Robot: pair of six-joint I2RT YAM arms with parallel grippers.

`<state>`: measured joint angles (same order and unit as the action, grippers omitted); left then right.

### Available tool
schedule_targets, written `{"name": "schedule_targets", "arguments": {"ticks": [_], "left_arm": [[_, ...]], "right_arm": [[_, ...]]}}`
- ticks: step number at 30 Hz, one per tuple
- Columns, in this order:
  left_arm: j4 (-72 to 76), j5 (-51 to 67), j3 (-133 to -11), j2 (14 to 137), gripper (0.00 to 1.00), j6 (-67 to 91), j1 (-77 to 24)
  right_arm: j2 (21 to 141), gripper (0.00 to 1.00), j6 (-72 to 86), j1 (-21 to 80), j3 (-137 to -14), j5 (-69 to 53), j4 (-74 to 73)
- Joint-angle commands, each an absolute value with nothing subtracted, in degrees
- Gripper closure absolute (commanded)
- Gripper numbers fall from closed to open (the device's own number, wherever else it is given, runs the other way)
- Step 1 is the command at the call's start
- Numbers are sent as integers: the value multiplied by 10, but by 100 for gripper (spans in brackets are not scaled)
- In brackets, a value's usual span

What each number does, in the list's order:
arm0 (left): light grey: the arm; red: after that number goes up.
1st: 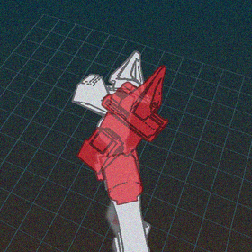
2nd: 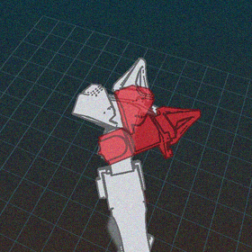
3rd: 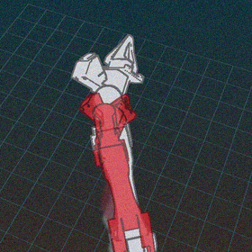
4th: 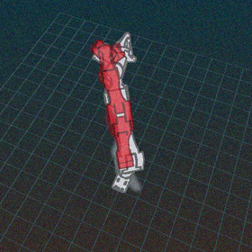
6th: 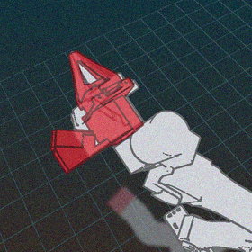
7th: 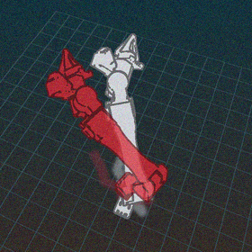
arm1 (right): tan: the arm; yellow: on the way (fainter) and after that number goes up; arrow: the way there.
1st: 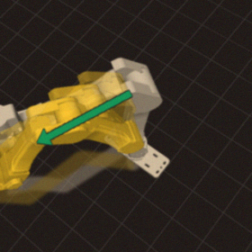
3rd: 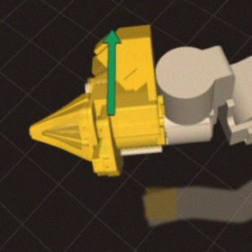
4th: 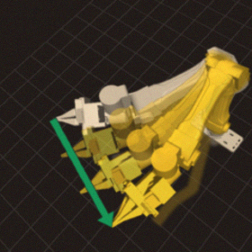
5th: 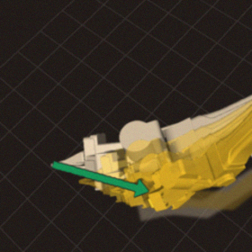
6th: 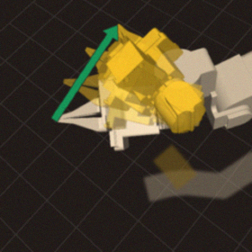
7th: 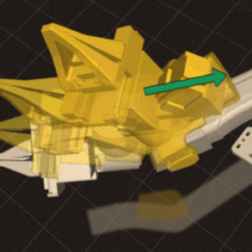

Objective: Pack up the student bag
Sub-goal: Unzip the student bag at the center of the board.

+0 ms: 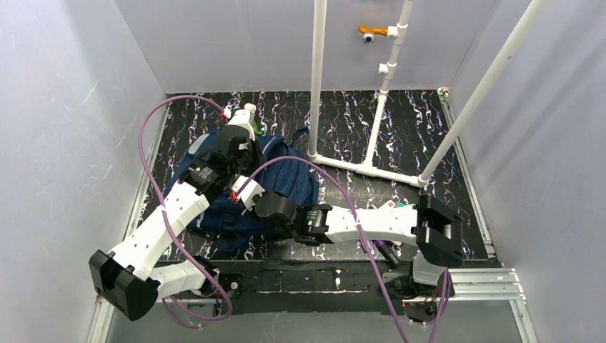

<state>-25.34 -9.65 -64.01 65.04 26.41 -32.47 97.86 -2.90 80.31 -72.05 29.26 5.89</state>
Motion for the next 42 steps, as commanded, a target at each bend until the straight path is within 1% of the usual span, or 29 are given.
{"name": "schedule_targets", "arguments": {"ticks": [1,2,4,5,6,7,10,13,14,16,20,22,24,27,32,35,37,39,42], "left_arm": [[-110,-130,-649,629,100,286,-356],[-112,-138,-643,623,100,291,-356],[-116,-153,-629,611,100,304,-356],[-117,-161,-619,603,100,316,-356],[-112,-167,-609,596,100,327,-356],[-100,-166,-600,592,100,339,-355],[-96,-135,-603,602,100,364,-355],[-102,-110,-621,614,100,359,-355],[-100,-108,-621,612,100,359,-355],[-81,-90,-617,609,100,328,-356],[-65,-79,-603,590,100,277,-355],[-79,-75,-603,591,100,278,-355],[-80,-71,-596,589,100,288,-356],[-59,-68,-577,584,100,306,-355],[-61,-49,-587,594,100,310,-356],[-62,-53,-592,595,100,310,-356],[-73,-66,-596,593,100,299,-355],[-93,-79,-598,590,100,285,-355],[-102,-89,-572,568,100,252,-355]], "right_arm": [[960,79,-10,806,-698,192,97],[948,75,-5,802,-679,185,115],[924,74,19,795,-638,179,150],[913,78,25,792,-619,181,168],[904,91,23,792,-603,181,187],[896,99,14,792,-588,174,209],[901,99,-63,797,-553,151,293],[920,99,-156,815,-557,207,319],[925,99,-182,816,-562,209,334],[944,99,-254,816,-595,171,298],[977,97,-405,809,-670,93,143],[977,96,-453,802,-684,54,97],[969,96,-492,800,-678,35,87],[960,96,-510,792,-682,16,70],[957,79,-521,763,-715,-73,8],[949,70,-455,753,-714,-95,12],[922,59,-394,751,-682,-107,46],[885,47,-338,747,-631,-122,74],[823,33,-246,735,-572,-117,85]]}}
